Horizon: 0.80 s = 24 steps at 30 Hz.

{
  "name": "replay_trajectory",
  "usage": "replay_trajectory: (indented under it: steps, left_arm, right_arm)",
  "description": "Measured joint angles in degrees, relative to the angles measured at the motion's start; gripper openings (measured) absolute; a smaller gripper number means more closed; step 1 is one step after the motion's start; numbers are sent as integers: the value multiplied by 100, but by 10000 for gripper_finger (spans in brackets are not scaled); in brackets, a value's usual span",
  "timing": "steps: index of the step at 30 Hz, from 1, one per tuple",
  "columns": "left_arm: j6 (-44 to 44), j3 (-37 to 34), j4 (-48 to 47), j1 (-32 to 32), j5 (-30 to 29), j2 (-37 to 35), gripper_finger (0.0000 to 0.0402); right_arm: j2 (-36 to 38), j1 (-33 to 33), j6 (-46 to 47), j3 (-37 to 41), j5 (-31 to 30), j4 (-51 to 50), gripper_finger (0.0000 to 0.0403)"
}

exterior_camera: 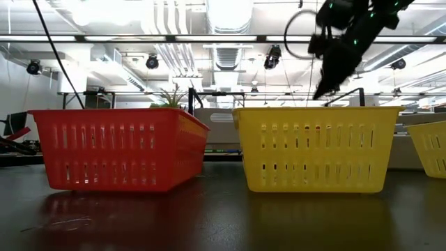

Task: Stack baskets on shelf by color
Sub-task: Adjust the gray bin on the shelf

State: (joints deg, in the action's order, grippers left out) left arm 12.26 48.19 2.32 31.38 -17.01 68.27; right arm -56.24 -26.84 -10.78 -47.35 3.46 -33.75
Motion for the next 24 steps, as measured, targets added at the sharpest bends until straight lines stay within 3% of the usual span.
replay_trajectory:
  steps: [5, 10, 16, 19, 24]
  left_arm:
    - [324, -89, -4, -211, -792, -2, 141]
    - [371, -281, 5, -578, -886, -2, 141]
    - [977, -220, -91, -952, -895, -144, 141]
    - [1033, -243, -382, -1002, -902, -432, 141]
    - [487, -549, -608, -986, -888, -941, 141]
  right_arm:
    - [59, 761, 253, 0, -1, 1009, 62]
    - [-204, 1646, 366, 108, -62, 2374, 39]
    - [-1095, 2450, 591, 187, -1131, 4272, 14]
    - [-1580, 2424, 530, -363, -1399, 3842, 9]
    - [-2416, 1786, 627, -1961, -1405, 1990, 9]
